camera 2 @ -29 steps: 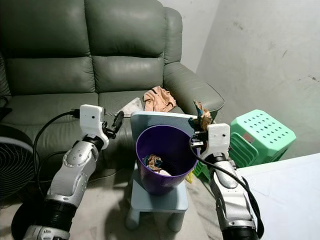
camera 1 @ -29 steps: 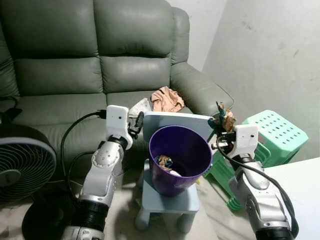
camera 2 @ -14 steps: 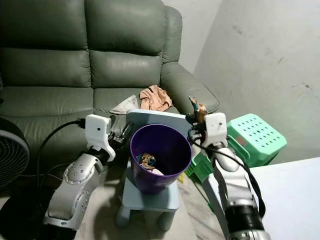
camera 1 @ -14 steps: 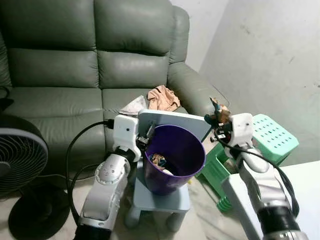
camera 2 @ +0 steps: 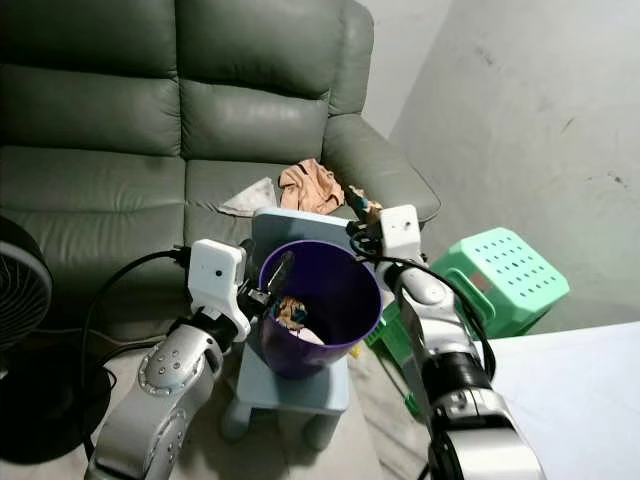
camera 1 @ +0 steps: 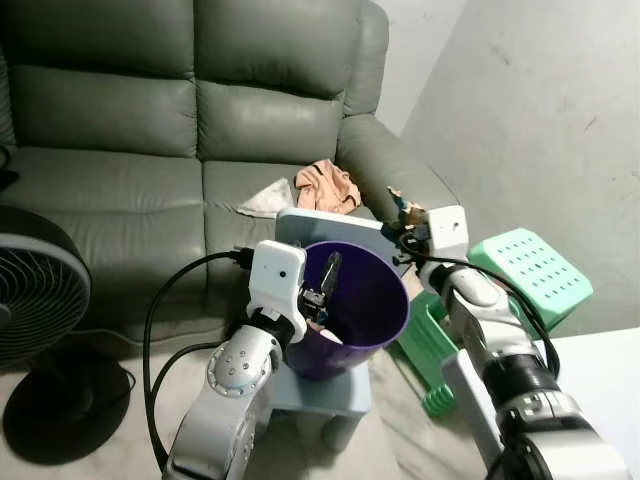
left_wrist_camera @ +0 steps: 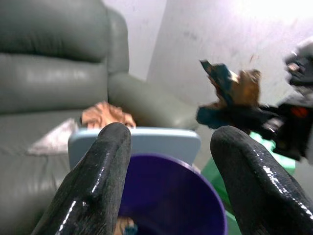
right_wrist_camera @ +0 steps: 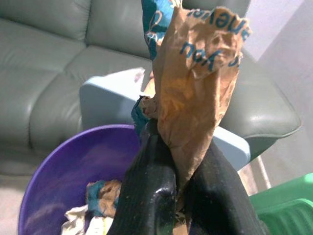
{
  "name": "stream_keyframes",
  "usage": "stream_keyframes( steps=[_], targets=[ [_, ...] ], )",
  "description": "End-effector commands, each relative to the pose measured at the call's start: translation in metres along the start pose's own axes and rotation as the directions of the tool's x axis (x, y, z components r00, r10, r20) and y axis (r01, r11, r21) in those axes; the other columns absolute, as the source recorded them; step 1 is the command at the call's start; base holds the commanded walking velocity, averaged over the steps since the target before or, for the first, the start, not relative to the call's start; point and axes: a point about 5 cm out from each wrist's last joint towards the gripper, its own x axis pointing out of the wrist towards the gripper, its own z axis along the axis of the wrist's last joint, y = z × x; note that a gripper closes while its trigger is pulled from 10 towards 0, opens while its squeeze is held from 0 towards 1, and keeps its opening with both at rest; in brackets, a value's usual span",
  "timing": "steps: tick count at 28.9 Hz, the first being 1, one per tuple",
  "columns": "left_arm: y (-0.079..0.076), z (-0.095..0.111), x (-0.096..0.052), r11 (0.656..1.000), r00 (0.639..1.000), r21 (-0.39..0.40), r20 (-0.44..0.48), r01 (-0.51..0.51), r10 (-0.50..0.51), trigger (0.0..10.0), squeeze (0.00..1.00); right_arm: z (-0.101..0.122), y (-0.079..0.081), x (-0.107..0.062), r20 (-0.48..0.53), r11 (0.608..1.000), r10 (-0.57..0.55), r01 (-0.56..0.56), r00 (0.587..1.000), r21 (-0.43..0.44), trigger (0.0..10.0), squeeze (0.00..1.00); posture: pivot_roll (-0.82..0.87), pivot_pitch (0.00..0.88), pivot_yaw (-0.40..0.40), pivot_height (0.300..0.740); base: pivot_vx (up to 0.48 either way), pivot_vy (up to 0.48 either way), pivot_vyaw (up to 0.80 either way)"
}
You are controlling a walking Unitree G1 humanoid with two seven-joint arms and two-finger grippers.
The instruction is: Picking trash to rubbish bin
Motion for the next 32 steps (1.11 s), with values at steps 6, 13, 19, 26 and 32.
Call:
stream_keyframes(
  steps=[6, 13, 19, 26, 32],
  targets=[
    [-0.038, -0.003, -0.008, 0.993, 0.999, -0.113, -0.036, 0.035, -0.039, 10.0, 0.00, 0.000, -0.003, 0.008, -0.046, 1.000, -0.014, 0.014, 0.999, 0.005, 10.0, 0.00, 0.14, 0.173, -0.268, 0.740, 0.000, 0.000, 0.00],
    [-0.051, -0.007, -0.018, 0.988, 0.996, -0.152, -0.078, 0.022, -0.034, 10.0, 0.00, -0.002, -0.003, 0.012, -0.092, 1.000, -0.010, 0.010, 0.996, -0.004, 10.0, 0.00, 0.13, 0.210, -0.277, 0.740, 0.000, 0.000, 0.00],
    [-0.062, -0.006, -0.026, 0.984, 0.995, -0.178, -0.092, 0.023, -0.040, 10.0, 0.00, -0.004, -0.003, 0.014, -0.107, 0.998, -0.029, 0.035, 0.994, 0.051, 10.0, 0.00, 0.14, 0.229, -0.285, 0.740, 0.000, 0.000, 0.00],
    [-0.066, -0.005, -0.028, 0.983, 0.994, -0.184, -0.103, 0.025, -0.045, 10.0, 0.00, -0.001, 0.001, 0.016, -0.087, 0.993, -0.029, 0.039, 0.996, 0.112, 10.0, 1.00, 0.15, 0.233, -0.285, 0.740, 0.000, 0.000, 0.00],
    [-0.065, -0.005, -0.029, 0.983, 0.993, -0.182, -0.109, 0.017, -0.038, 10.0, 0.00, 0.001, 0.001, 0.017, -0.071, 0.992, -0.019, 0.028, 0.997, 0.126, 10.0, 1.00, 0.15, 0.231, -0.285, 0.740, 0.000, 0.000, 0.00]
  ],
)
